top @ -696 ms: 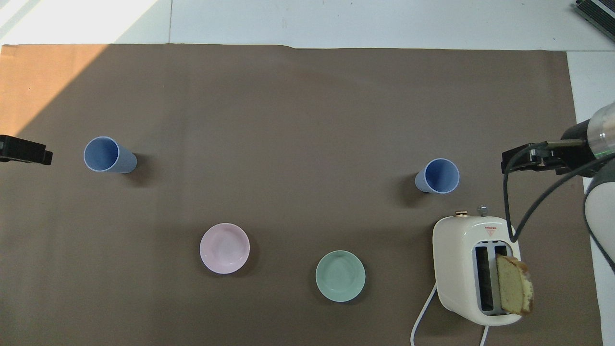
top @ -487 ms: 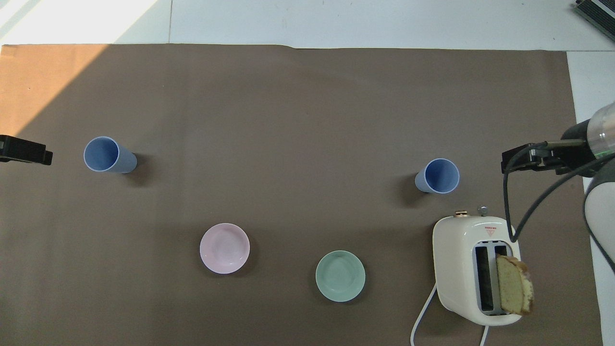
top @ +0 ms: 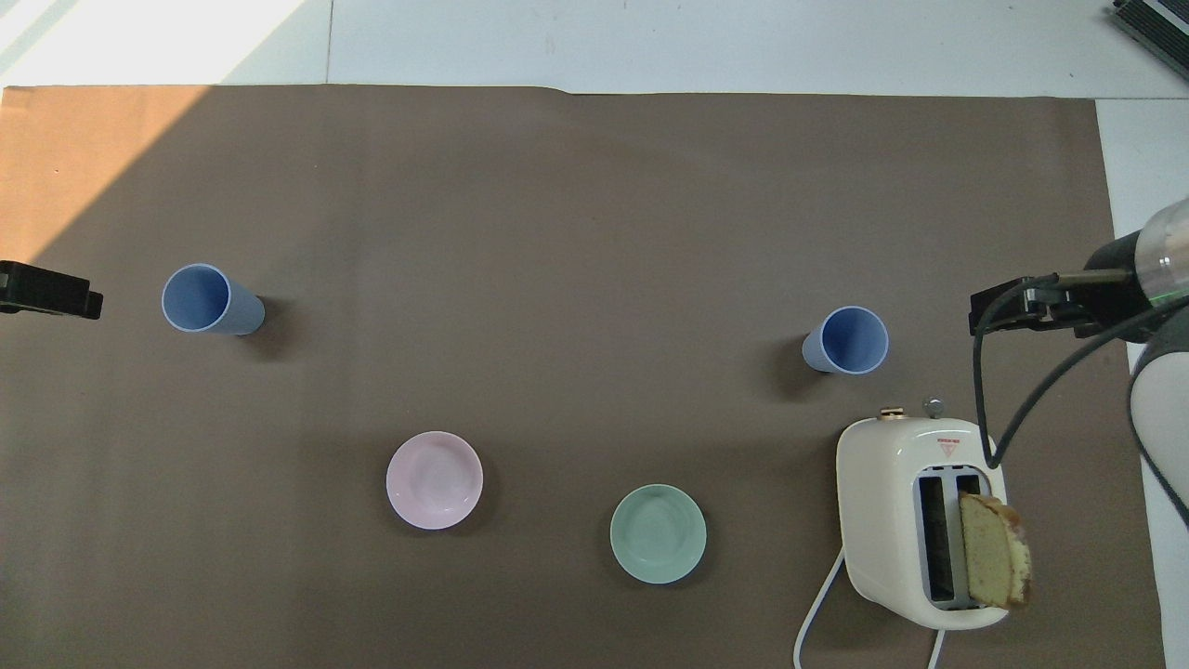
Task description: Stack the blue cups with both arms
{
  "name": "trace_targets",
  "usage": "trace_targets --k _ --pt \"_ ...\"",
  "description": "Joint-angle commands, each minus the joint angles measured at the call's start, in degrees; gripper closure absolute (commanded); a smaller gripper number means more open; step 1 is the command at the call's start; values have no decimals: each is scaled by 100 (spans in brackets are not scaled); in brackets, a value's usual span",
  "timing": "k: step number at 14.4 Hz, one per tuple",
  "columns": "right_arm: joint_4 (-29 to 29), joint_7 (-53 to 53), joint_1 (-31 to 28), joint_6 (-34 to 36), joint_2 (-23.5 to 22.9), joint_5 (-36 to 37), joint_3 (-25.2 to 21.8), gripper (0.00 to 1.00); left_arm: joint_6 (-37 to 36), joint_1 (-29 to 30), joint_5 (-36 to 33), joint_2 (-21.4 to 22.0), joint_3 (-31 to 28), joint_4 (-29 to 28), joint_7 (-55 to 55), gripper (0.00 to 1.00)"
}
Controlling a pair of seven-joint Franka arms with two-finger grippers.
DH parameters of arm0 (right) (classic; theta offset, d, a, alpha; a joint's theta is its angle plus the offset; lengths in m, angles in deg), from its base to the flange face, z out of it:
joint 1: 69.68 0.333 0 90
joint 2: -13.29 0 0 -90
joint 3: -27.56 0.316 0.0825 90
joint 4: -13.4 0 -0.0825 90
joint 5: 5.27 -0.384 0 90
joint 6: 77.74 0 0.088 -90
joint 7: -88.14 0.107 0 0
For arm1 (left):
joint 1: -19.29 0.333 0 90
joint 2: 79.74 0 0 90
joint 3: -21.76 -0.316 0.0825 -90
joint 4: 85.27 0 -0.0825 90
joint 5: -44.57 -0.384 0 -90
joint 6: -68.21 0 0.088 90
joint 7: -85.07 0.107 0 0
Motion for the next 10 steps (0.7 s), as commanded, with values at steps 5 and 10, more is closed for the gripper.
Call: trace_targets --k 5,10 --pt "37 93 -13 23 -16 -95 -15 0 -84 -48 -104 16 -7 57 -83 0" --pt "37 93 -13 14 -16 -95 -15 0 -128 -74 -86 60 -7 -13 -100 0"
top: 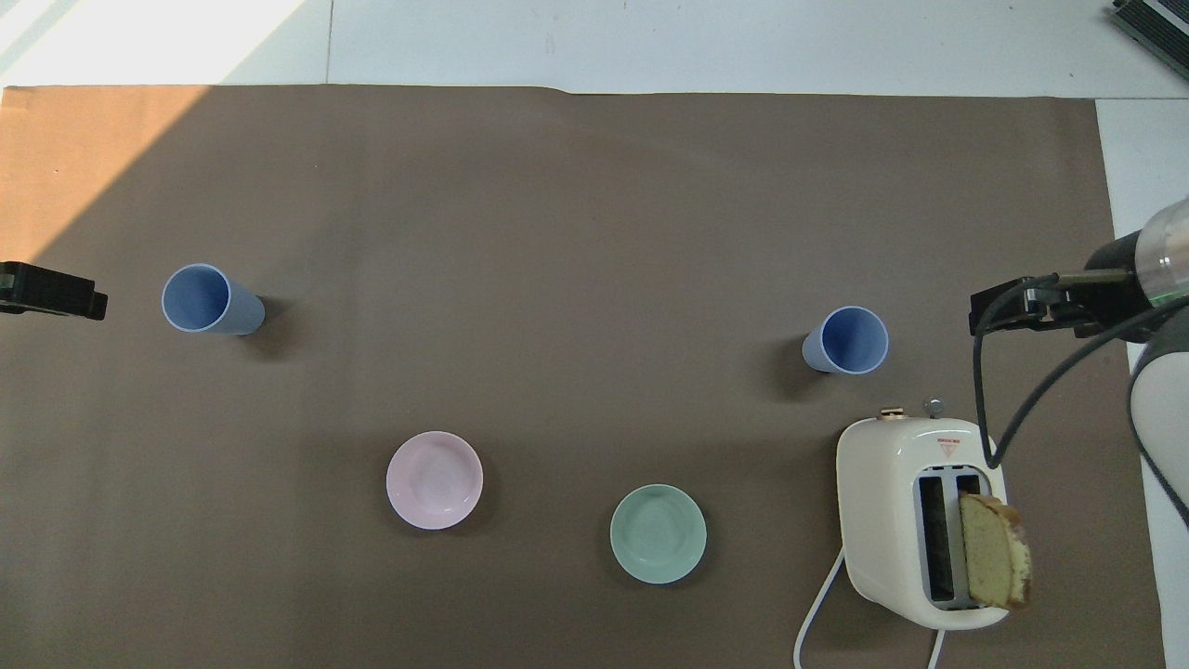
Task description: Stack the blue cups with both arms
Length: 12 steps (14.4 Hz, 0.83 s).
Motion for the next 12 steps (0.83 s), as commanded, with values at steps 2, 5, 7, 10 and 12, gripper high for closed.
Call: trace_targets --k 2,5,7,10,12 --pt "37 93 -13 23 -16 -95 -15 0 -105 -46 -78 95 -35 -65 -24 0" --pt "37 93 -13 23 -16 -95 -15 0 -61 -28 -78 148 -35 -145 -6 0" --pt "37 84 -13 14 -16 -95 -15 0 -35 -20 -78 148 -35 -145 -14 0" --pt "37 93 -13 23 -16 -95 -15 0 -26 -20 -78 148 -35 -163 -15 0" --pt "37 93 -13 14 -16 -95 -15 0 -17 -28 -60 148 -35 -163 -23 0"
